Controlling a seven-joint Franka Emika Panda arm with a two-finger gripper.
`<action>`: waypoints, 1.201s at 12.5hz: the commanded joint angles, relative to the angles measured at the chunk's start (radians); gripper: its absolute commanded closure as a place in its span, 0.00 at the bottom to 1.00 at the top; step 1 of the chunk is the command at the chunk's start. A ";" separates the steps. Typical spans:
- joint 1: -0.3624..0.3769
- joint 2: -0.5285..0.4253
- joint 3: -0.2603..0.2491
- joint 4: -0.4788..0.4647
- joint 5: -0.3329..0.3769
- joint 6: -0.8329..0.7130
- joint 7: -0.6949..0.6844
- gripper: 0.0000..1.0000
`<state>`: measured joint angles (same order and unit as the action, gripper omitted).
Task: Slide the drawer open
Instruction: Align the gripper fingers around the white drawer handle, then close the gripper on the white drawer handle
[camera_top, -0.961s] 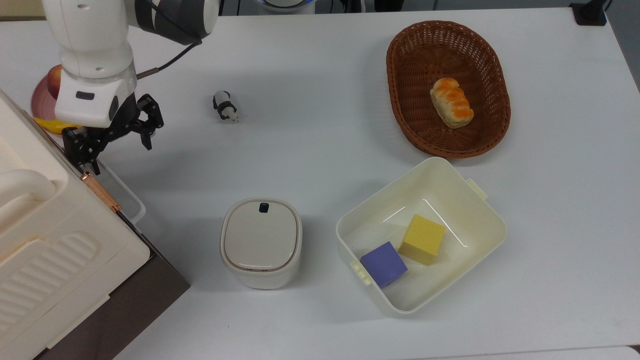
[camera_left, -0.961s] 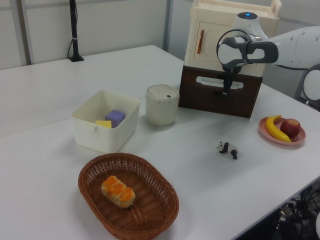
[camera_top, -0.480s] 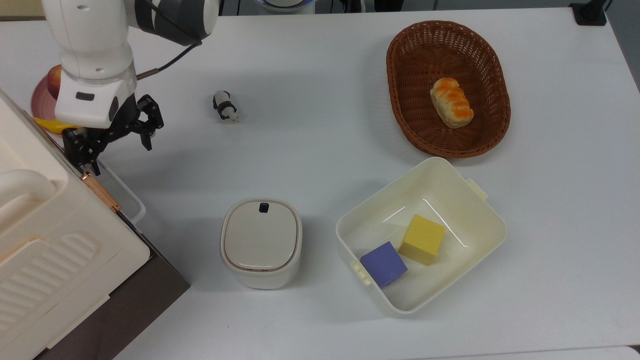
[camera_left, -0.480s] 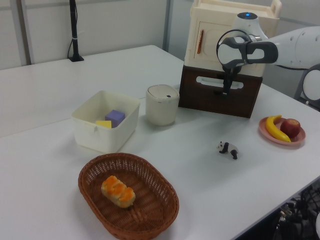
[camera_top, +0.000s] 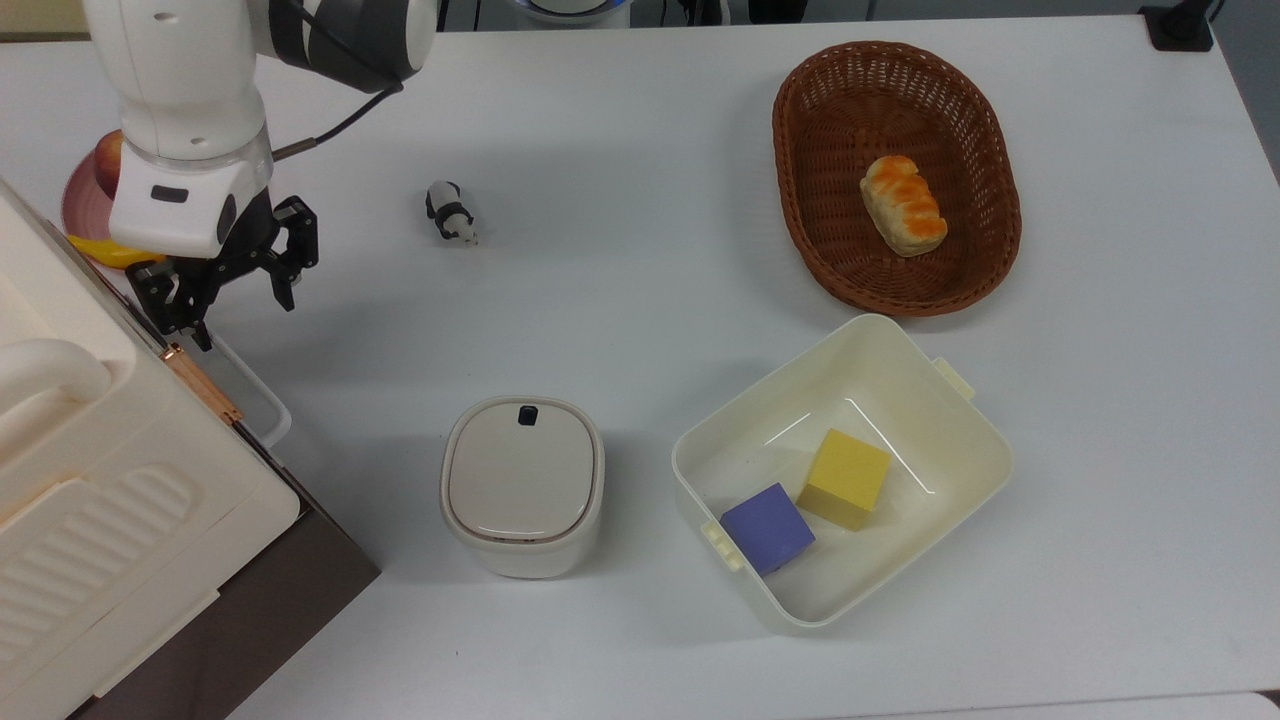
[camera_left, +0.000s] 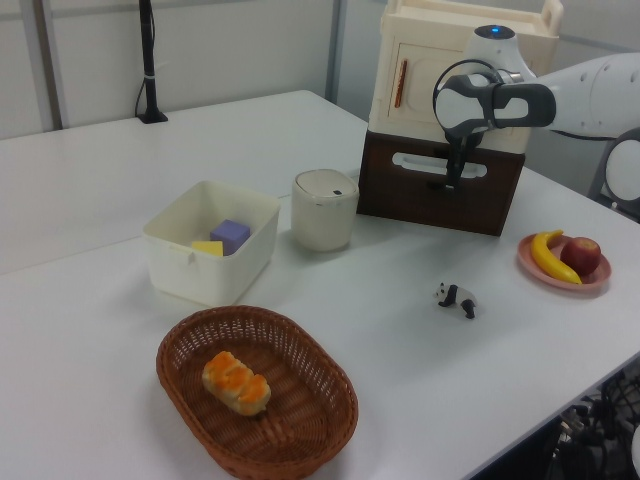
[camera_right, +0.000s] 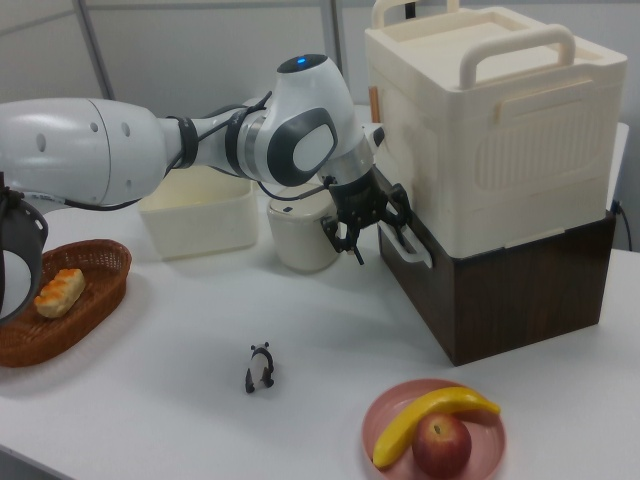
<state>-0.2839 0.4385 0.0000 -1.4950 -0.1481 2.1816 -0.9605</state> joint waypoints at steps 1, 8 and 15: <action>0.008 0.013 -0.012 0.019 0.019 0.010 -0.009 0.30; 0.006 0.013 -0.012 0.045 0.053 0.007 -0.004 0.28; 0.006 0.014 -0.012 0.045 0.051 0.007 -0.014 0.40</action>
<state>-0.2850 0.4408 -0.0011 -1.4676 -0.1158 2.1825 -0.9600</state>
